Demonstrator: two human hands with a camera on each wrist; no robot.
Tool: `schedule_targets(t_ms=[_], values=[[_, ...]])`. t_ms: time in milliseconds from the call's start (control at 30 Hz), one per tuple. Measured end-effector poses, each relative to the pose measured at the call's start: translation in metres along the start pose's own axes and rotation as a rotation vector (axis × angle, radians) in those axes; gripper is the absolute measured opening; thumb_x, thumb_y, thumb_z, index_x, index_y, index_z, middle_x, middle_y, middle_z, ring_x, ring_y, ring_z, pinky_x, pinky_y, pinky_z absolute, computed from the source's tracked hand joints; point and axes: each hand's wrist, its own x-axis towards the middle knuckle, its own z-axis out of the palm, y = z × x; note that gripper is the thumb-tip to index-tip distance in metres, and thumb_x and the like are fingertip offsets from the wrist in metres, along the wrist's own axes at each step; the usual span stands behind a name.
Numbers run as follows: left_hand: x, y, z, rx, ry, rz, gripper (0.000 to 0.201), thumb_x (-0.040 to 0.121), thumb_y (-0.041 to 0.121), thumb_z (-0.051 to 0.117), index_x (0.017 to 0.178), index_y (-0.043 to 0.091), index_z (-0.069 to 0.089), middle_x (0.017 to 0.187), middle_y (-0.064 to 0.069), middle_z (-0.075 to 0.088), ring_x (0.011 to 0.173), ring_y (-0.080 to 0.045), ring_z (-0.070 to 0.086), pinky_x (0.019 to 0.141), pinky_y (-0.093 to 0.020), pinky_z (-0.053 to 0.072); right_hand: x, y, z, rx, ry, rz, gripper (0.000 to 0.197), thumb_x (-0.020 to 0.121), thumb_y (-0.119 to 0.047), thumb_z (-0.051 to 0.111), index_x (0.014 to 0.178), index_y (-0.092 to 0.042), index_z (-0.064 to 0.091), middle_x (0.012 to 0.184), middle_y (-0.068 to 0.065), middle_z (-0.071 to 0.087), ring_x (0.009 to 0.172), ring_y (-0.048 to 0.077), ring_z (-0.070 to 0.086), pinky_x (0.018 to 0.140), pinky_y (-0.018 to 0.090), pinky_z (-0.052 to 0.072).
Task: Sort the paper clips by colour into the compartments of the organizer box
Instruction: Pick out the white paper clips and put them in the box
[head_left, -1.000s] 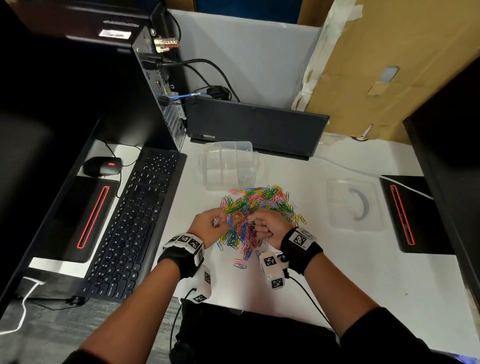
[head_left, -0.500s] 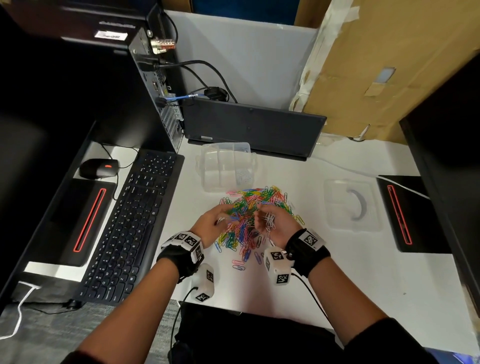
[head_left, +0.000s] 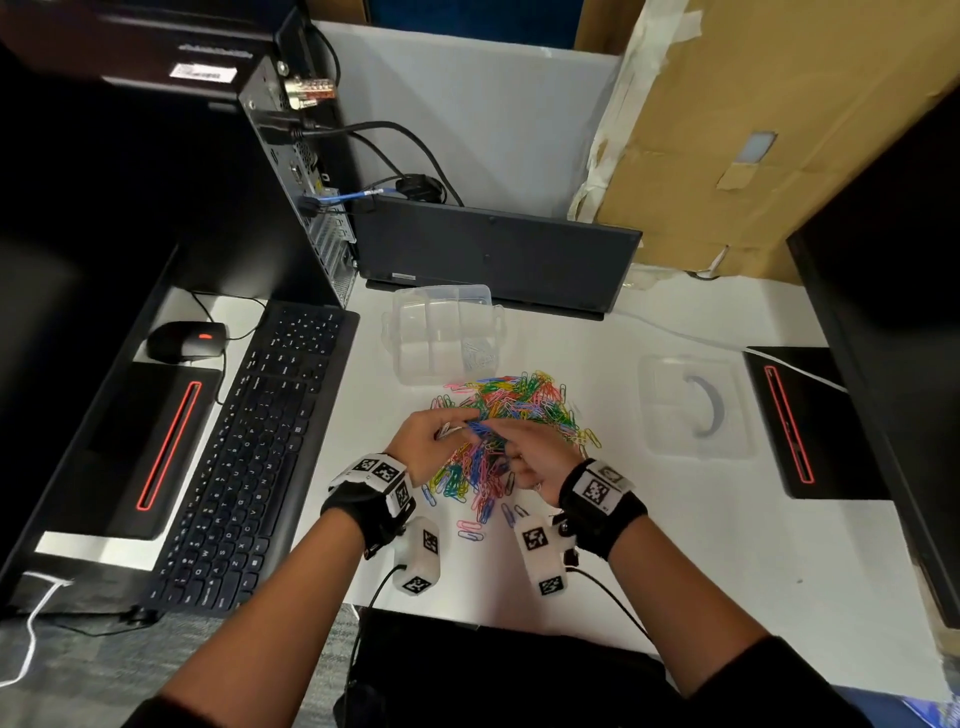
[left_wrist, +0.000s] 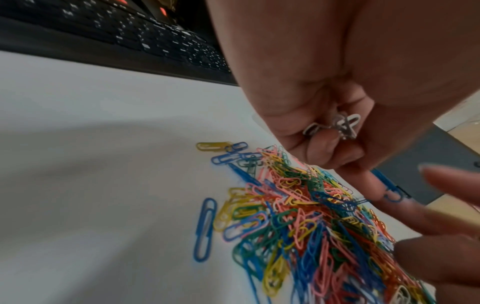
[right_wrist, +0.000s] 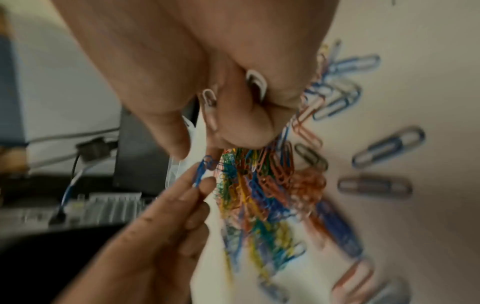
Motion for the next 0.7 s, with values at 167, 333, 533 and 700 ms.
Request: schedule_targets(t_ms=[167, 333, 533, 700], values=[[0.003, 0.004, -0.001, 0.097, 0.013, 0.043, 0.03, 0.092, 0.021, 0.064, 0.121, 0.025, 0.066, 0.115, 0.004, 0.068, 0.083, 0.001, 0.06, 0.092, -0.033, 0.05, 0.006, 0.006, 0.001, -0.605, 0.075, -0.466, 0.029, 0.091, -0.044, 0.062, 0.096, -0.019, 0.077, 0.089, -0.005, 0.074, 0.078, 0.011, 0.067, 0.076, 0.034, 0.056], [0.0, 0.007, -0.004, 0.16, -0.013, 0.062, 0.022, 0.094, 0.02, 0.06, 0.113, 0.023, 0.071, 0.079, 0.014, 0.072, 0.071, 0.012, 0.055, 0.077, -0.017, 0.044, 0.015, 0.009, -0.008, -0.647, 0.146, -0.566, 0.02, 0.095, -0.028, 0.061, 0.085, -0.019, 0.076, 0.087, -0.006, 0.073, 0.084, 0.013, 0.066, 0.079, 0.028, 0.05], [-0.004, 0.013, -0.006, 0.142, 0.045, 0.047, 0.02, 0.092, 0.037, 0.061, 0.083, 0.027, 0.077, 0.075, 0.011, 0.073, 0.056, -0.001, 0.052, 0.06, -0.024, 0.044, 0.014, 0.005, -0.014, -0.581, 0.176, -0.637, 0.019, 0.094, -0.019, 0.061, 0.081, -0.025, 0.073, 0.077, -0.019, 0.066, 0.075, -0.007, 0.059, 0.074, 0.013, 0.044], [-0.003, 0.003, -0.001, 0.042, -0.008, 0.004, 0.019, 0.096, 0.028, 0.056, 0.103, 0.024, 0.073, 0.089, 0.006, 0.071, 0.082, -0.003, 0.061, 0.082, -0.025, 0.046, 0.012, 0.004, -0.016, -0.533, 0.137, -0.582, 0.023, 0.095, -0.017, 0.059, 0.076, -0.022, 0.071, 0.068, -0.013, 0.06, 0.064, 0.007, 0.056, 0.068, 0.031, 0.048]])
